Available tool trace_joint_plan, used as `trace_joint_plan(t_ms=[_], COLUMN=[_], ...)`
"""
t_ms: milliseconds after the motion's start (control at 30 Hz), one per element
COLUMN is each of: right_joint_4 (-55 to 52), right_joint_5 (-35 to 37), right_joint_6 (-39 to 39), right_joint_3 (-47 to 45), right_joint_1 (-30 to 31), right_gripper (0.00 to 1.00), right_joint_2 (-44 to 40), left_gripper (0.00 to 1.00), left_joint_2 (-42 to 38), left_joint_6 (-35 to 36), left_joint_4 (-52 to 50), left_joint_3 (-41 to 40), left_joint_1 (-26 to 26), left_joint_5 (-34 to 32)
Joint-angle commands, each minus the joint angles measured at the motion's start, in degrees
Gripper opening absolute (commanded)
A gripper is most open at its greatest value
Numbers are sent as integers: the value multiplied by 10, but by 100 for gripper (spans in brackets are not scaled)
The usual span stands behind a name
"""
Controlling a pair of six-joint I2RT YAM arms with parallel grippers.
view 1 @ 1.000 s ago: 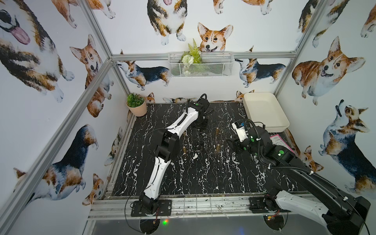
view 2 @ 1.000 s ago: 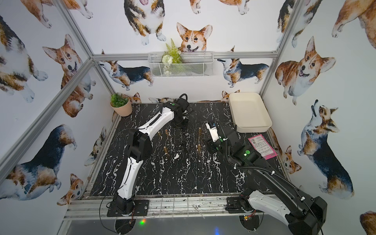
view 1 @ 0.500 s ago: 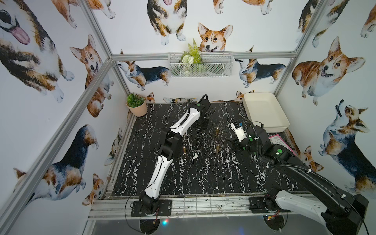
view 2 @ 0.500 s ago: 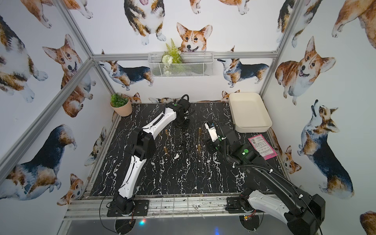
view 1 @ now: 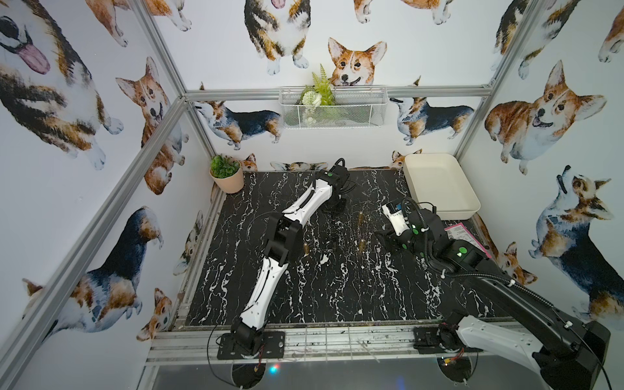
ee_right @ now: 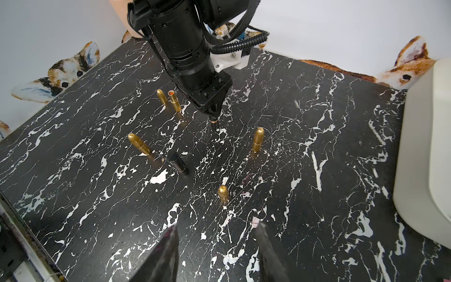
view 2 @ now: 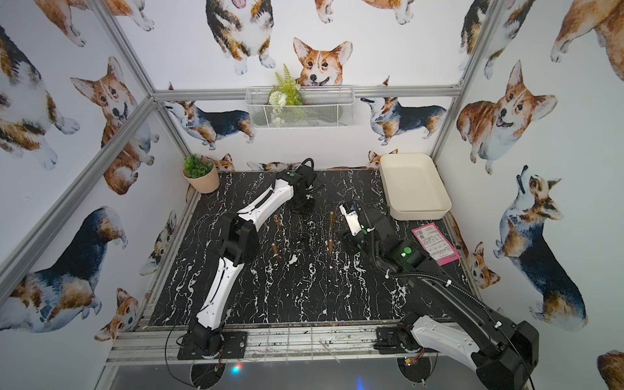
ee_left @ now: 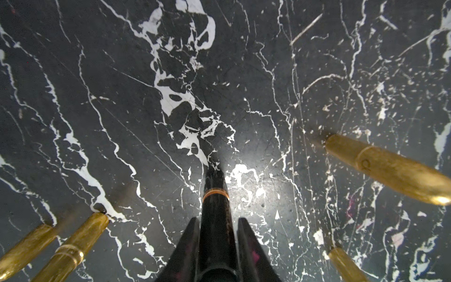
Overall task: Open the lipstick cap
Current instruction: Pick up the lipstick at the center of the board.
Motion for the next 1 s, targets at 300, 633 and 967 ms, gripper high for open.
trace_joint_plan(t_ms=[300,633,967], right_joint_4=[14,21,-16], right_joint_5=[-8,-77,-113], right_joint_6=[-4,-24,-68], right_joint_3=[-8,5,67], right_joint_1=[0,1,1], right_gripper=[53,53,54], right_joint_2=[7,24,35], left_gripper=[9,10,11], left_joint_2=[-35,-170,-324], left_joint_6=[14,8,-72], left_joint_4=[-50,-96,-21], left_joint_3=[12,-13,-151], left_joint_1=[1,11,2], left_joint_5=[-2,146,321])
